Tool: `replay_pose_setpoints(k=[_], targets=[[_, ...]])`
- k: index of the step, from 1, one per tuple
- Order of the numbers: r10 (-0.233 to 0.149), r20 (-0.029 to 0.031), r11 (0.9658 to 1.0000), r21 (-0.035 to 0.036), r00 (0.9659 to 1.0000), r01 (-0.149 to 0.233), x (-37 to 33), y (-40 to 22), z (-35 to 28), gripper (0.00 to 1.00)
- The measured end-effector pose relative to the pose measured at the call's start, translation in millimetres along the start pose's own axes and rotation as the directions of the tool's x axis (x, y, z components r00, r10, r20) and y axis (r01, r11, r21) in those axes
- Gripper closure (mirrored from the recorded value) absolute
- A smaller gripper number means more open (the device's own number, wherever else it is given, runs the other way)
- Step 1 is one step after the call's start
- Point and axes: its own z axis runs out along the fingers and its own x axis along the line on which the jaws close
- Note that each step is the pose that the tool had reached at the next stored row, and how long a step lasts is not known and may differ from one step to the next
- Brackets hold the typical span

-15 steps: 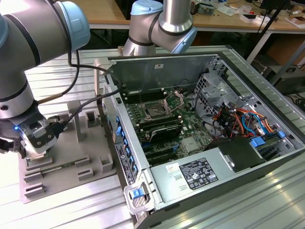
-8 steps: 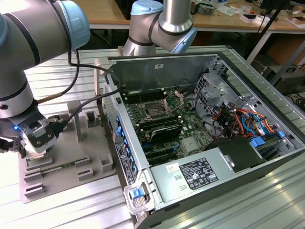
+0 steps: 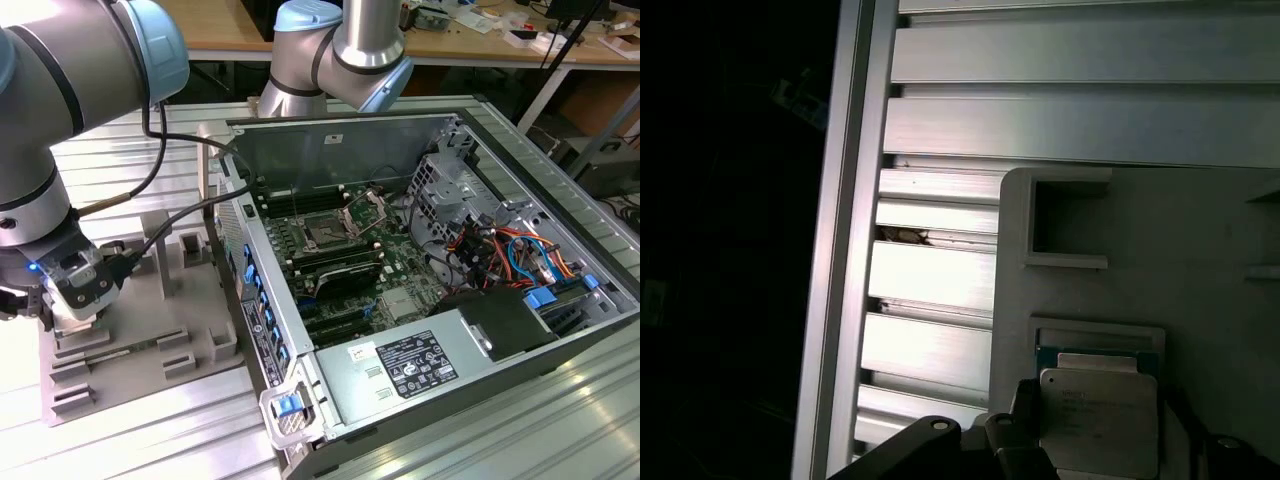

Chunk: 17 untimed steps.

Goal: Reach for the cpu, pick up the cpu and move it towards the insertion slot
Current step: 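Pick up the cpu and move it towards the insertion slot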

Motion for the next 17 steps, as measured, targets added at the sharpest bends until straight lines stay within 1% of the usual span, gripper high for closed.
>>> replay_pose_setpoints(k=[9, 11, 17], targets=[[0.000, 0.0000, 1.0000, 0.0000, 1.0000, 0.000, 0.0, 0.1, -1.7, 0.45], [0.000, 0.0000, 1.0000, 0.0000, 1.0000, 0.000, 0.0, 0.1, -3.6, 0.45], [0.000, 0.0000, 1.0000, 0.0000, 1.0000, 0.000, 0.0, 0.2, -4.6, 0.45]])
